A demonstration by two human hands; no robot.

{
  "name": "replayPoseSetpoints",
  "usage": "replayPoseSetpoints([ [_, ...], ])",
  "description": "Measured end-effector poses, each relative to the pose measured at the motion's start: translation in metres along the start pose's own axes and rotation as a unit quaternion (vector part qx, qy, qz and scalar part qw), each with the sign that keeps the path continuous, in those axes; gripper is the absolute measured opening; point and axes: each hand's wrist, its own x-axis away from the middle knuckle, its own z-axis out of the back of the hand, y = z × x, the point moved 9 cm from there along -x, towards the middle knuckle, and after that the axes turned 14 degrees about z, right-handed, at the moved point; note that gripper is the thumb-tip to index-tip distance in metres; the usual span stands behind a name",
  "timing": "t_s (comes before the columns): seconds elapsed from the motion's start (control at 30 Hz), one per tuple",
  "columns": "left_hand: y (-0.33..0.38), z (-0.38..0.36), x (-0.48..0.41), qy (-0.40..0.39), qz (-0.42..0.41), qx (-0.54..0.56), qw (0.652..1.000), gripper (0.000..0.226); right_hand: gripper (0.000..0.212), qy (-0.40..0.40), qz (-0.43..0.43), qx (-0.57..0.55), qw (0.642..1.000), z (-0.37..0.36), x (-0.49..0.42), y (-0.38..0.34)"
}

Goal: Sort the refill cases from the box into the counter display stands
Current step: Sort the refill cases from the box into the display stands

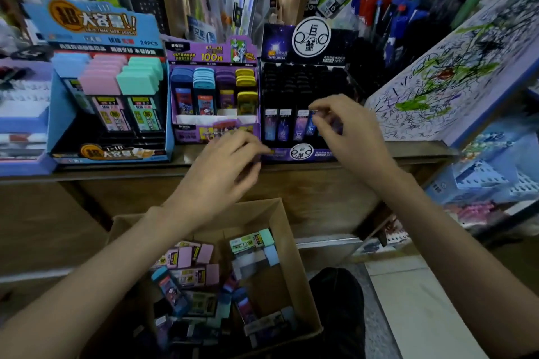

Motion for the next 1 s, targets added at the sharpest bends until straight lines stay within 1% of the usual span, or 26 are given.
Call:
replayPoseSetpoints([
  [0.03, -0.009, -0.009, 0.021, -0.023, 0.009, -0.003, 1.000, 0.026, 0.019, -0.035, 0.011, -0.018, 0.999, -0.009, 0.011, -0.007],
  [0.1, -0.036, -0.031, 0.063, -0.068, 0.044, -0.008, 0.997, 0.019, 0.019, -0.138, 0.014, -0.055, 0.989, -0.040, 0.040, -0.019],
  [0.13, -0.053, -0.043, 0.085, -0.087, 0.071, -0.015, 0.994, 0.018, 0.019, -0.192, 0.011, -0.071, 0.979, -0.061, 0.057, -0.023],
  [0.2, -0.095, -0.062, 0.126, -0.113, 0.149, -0.038, 0.982, 0.024, 0.016, -0.275, -0.009, -0.114, 0.955, -0.107, 0.093, -0.030],
  [0.27, -0.145, -0.068, 0.166, -0.107, 0.272, -0.056, 0.955, 0.035, 0.015, -0.329, -0.045, -0.160, 0.930, -0.156, 0.127, -0.037],
  [0.33, -0.190, -0.066, 0.205, -0.095, 0.392, -0.060, 0.913, 0.049, 0.015, -0.386, -0.060, -0.178, 0.903, -0.207, 0.157, -0.049],
  [0.37, -0.204, -0.066, 0.220, -0.091, 0.427, -0.063, 0.897, 0.056, 0.014, -0.417, -0.052, -0.176, 0.890, -0.232, 0.169, -0.058],
  [0.43, -0.221, -0.064, 0.234, -0.082, 0.456, -0.073, 0.883, 0.066, 0.015, -0.465, -0.028, -0.170, 0.868, -0.273, 0.189, -0.079],
  [0.5, -0.233, -0.061, 0.238, -0.069, 0.484, -0.067, 0.870, 0.066, 0.024, -0.490, -0.007, -0.179, 0.853, -0.306, 0.202, -0.102],
  [0.6, -0.251, -0.063, 0.249, -0.071, 0.536, 0.014, 0.841, 0.058, 0.039, -0.504, 0.044, -0.187, 0.842, -0.341, 0.213, -0.141],
  [0.7, -0.253, -0.063, 0.256, -0.075, 0.536, 0.083, 0.837, 0.060, 0.049, -0.500, 0.145, -0.219, 0.825, -0.362, 0.221, -0.183],
  [0.77, -0.252, -0.062, 0.256, -0.076, 0.536, 0.082, 0.837, 0.061, 0.055, -0.519, 0.207, -0.222, 0.799, -0.373, 0.234, -0.200],
  [0.83, -0.251, -0.062, 0.255, -0.073, 0.534, 0.081, 0.839, 0.061, 0.056, -0.551, 0.254, -0.200, 0.769, -0.384, 0.250, -0.204],
  [0.87, -0.251, -0.062, 0.255, -0.069, 0.532, 0.082, 0.840, 0.060, 0.055, -0.562, 0.269, -0.186, 0.760, -0.389, 0.256, -0.202],
  [0.93, -0.251, -0.062, 0.256, -0.064, 0.529, 0.089, 0.842, 0.060, 0.053, -0.564, 0.283, -0.165, 0.758, -0.393, 0.260, -0.195],
  [1.0, -0.252, -0.062, 0.257, -0.062, 0.527, 0.092, 0.843, 0.060, 0.058, -0.553, 0.277, -0.157, 0.770, -0.395, 0.260, -0.189],
])
